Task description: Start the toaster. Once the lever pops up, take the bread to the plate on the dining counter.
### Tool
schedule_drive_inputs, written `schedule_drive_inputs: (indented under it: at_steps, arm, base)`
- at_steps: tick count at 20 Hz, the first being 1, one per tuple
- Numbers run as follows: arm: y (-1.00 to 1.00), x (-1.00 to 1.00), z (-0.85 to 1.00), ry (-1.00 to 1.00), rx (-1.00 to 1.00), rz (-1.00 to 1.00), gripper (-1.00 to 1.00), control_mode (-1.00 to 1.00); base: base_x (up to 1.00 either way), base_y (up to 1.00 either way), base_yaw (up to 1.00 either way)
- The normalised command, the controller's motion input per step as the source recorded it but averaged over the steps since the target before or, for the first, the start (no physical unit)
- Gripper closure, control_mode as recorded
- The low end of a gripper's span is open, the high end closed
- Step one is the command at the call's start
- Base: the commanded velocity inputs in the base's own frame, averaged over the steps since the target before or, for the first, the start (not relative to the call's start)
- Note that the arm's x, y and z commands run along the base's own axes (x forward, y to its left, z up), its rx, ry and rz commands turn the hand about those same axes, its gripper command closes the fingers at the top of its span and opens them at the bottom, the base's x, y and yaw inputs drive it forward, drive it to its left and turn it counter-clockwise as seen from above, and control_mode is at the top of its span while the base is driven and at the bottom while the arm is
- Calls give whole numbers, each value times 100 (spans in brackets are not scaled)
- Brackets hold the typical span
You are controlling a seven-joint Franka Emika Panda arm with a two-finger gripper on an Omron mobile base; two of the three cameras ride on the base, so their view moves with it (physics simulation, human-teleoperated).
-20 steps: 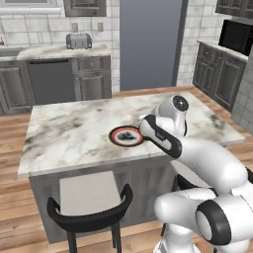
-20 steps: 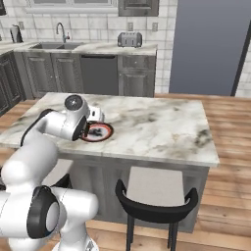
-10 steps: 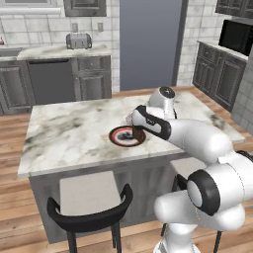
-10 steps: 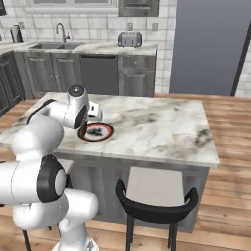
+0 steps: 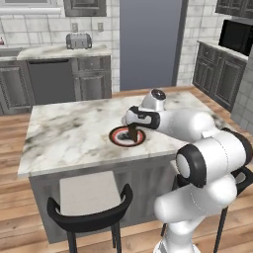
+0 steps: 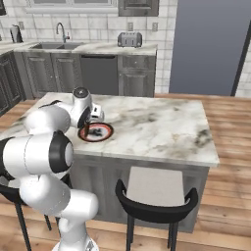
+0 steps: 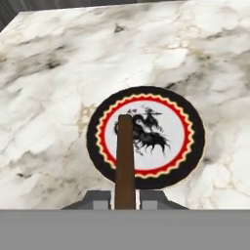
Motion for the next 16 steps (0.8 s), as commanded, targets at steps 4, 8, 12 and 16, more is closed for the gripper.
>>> schedule_drive_inputs:
  at_steps: [4, 8, 12, 16]
  arm:
    - [0, 36, -36, 0, 0, 1, 100, -100]
    - [0, 32, -22, 0, 0, 0, 100, -100]
    - [0, 34, -4, -2, 0, 0, 100, -100]
    - [0, 41, -4, -1, 0, 0, 100, -100]
  base:
    - [0, 0, 0]
    - [0, 0, 0]
    - [0, 0, 0]
    - [0, 0, 0]
